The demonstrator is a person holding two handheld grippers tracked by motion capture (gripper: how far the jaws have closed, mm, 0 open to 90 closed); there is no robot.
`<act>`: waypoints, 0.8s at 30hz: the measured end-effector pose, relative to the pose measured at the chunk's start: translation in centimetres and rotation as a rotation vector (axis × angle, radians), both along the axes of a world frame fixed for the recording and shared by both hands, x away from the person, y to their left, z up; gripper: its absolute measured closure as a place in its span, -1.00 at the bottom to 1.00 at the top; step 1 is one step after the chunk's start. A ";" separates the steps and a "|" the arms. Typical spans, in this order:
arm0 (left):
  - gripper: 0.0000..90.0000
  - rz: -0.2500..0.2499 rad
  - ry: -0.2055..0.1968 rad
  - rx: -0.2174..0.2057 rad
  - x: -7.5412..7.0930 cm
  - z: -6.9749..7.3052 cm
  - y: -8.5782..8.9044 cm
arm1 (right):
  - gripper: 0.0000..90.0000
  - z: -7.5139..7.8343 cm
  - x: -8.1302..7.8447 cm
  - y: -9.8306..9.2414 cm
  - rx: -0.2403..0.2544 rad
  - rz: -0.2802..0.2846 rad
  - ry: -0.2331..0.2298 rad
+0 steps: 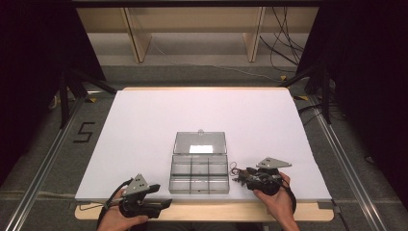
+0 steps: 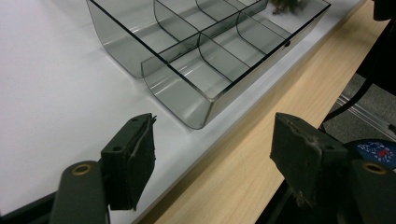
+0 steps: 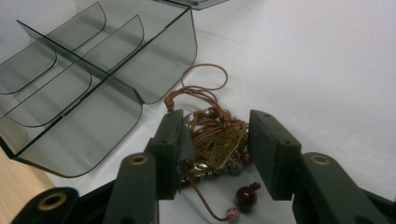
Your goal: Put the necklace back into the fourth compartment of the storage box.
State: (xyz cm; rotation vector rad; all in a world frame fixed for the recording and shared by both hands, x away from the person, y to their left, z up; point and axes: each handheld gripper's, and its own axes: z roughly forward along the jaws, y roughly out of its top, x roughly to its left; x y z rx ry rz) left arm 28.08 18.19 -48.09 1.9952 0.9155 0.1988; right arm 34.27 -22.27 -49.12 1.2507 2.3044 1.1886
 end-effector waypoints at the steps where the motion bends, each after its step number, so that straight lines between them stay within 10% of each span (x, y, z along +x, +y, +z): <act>1: -0.34 -0.007 0.006 0.024 0.0 0.1 0.1 | 0.32 0.0 0.0 0.0 0.000 0.001 0.004; 12: -0.34 -0.010 0.004 0.039 -0.1 -0.3 0.1 | 0.90 0.4 0.1 0.3 0.018 0.074 -0.020; 24: -0.34 -0.006 0.005 0.024 -0.3 -0.2 0.0 | 0.94 2.1 -0.2 -0.1 0.001 0.072 -0.065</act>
